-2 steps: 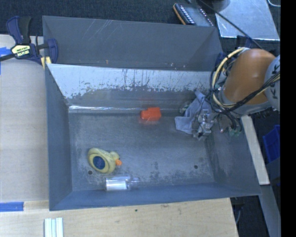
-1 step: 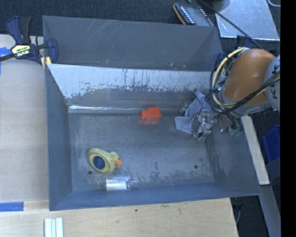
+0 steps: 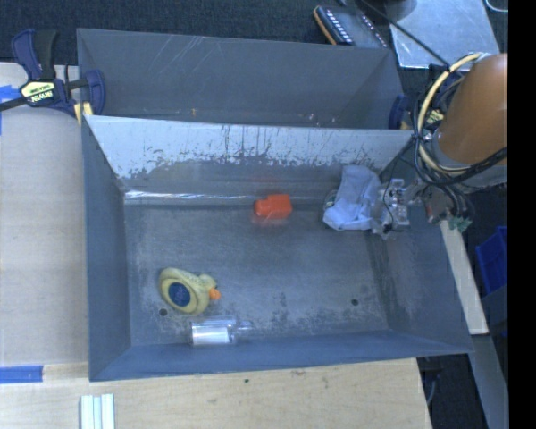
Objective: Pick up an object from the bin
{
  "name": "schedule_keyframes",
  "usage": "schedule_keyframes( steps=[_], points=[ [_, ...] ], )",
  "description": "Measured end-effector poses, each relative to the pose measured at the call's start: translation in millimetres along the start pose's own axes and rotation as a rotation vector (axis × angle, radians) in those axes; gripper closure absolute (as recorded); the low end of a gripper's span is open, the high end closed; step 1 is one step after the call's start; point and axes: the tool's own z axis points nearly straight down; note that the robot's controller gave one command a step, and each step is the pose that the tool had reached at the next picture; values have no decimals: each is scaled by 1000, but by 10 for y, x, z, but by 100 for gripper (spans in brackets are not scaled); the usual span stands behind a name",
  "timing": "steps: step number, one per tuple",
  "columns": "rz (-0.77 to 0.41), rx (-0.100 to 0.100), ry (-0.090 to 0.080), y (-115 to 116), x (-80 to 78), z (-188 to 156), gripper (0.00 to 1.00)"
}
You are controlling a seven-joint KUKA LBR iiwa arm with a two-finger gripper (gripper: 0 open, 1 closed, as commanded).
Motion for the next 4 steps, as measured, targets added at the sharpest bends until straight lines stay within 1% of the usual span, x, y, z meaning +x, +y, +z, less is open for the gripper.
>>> schedule_keyframes(
  steps=[1,2,3,4],
  points=[
    [-41,-1,2,102,-110,785,100],
    [23,0,-5,300,-103,989,100],
    [42,-1,-1,298,40,967,100],
    [52,-1,-8,566,-142,761,100]
  ],
)
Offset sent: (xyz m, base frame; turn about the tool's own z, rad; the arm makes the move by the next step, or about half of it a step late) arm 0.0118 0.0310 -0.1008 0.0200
